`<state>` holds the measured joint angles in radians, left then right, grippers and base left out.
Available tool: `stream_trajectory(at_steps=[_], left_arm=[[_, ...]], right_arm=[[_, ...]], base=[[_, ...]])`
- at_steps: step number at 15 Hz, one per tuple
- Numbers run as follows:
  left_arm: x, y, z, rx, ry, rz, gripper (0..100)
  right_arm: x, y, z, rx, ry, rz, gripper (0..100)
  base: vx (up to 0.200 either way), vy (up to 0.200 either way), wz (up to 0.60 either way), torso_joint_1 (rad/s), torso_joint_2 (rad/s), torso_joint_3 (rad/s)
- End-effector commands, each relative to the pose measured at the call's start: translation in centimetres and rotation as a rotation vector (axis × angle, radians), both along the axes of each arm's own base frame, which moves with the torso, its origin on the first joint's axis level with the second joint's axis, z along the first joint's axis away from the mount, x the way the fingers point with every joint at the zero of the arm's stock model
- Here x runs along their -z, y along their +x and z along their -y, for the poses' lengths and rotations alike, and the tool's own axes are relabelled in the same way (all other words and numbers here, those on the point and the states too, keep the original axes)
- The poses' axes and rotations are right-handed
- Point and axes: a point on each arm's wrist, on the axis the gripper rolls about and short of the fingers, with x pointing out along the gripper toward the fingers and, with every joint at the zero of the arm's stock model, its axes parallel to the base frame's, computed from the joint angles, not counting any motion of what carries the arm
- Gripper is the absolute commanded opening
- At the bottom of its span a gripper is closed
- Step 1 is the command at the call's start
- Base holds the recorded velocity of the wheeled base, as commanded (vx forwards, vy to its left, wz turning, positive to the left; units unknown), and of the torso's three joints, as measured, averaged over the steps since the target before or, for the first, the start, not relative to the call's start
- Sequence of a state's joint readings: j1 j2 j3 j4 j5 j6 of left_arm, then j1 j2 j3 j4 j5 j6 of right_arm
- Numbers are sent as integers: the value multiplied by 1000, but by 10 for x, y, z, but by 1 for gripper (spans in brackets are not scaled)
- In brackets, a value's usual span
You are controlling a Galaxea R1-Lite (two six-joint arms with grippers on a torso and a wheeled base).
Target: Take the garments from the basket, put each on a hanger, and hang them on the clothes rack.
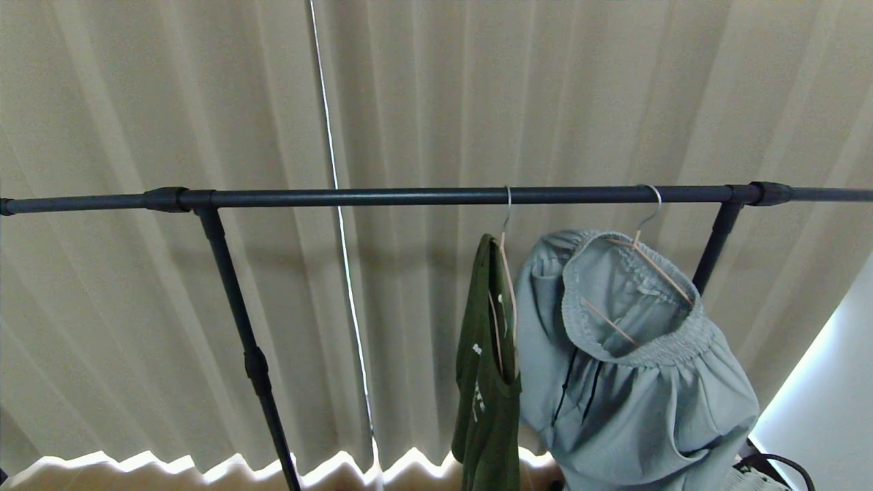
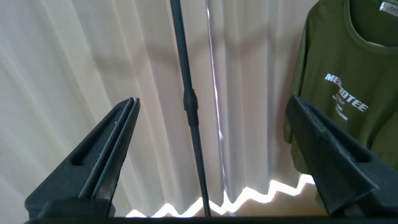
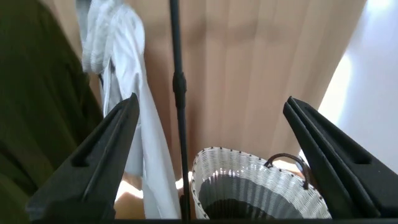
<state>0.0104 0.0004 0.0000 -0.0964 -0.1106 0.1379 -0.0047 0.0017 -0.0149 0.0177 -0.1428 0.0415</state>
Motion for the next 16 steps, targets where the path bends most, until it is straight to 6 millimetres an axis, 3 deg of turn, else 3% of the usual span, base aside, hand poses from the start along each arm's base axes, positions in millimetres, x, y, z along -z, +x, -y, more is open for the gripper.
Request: stream_trajectory(at_steps=[1, 16], left_arm=[[0, 0, 0, -1, 0, 1, 100], [0, 0, 0, -1, 0, 1, 100]], right_arm=[[1, 0, 0, -6, 3, 2, 100], [1, 0, 0, 0, 9, 1, 100]], base=[[0, 0, 0, 0, 0, 0], [0, 0, 0, 0, 0, 0]])
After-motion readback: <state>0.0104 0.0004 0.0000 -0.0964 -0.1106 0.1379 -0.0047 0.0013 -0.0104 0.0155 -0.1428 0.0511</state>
